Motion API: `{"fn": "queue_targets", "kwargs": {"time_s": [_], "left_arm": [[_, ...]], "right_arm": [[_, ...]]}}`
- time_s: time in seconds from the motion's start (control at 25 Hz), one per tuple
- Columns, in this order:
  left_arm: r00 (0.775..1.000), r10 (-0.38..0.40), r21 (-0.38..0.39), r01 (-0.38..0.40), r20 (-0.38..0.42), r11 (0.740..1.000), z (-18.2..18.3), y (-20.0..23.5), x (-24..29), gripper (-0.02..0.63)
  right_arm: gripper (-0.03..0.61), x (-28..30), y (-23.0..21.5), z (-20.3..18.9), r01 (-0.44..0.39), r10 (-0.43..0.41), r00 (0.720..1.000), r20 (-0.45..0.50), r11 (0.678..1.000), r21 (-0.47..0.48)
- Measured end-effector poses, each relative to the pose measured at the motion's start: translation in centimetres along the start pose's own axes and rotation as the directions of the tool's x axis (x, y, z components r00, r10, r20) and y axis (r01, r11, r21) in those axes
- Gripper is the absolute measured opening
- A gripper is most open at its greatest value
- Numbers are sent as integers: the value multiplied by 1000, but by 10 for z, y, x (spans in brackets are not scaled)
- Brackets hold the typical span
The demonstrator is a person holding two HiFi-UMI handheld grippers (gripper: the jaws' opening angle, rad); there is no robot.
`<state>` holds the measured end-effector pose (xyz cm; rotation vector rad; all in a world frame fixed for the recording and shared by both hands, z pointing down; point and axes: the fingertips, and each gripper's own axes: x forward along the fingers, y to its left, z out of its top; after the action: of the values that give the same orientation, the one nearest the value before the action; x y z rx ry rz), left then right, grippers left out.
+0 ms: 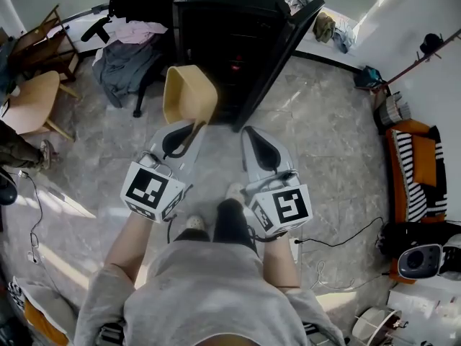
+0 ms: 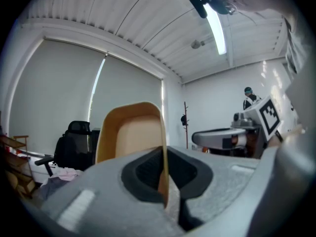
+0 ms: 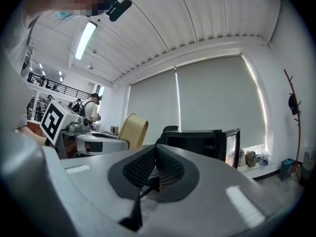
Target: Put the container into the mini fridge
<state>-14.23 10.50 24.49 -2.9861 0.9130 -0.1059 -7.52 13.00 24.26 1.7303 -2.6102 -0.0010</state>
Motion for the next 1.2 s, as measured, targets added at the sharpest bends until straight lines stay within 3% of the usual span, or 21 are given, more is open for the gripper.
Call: {"fn": "queue_targets", "kwargs": {"time_s": [0.28,0.84,1.2], "left_arm": [[999,34,1,-34,-19,999,-4,29,62,8],[983,177,-10,-178,-49,984,-11,84,191,8],[972,154,66,-144,-175,987,-55,96,248,6]], "right_arm": [[1,49,-58,-3,-48,48,999,1,999,15],[1,141,-177,-2,-230,230,973,-23,973,-2],[2,172,-225,-29,-309,310,950,-50,951,24]]}}
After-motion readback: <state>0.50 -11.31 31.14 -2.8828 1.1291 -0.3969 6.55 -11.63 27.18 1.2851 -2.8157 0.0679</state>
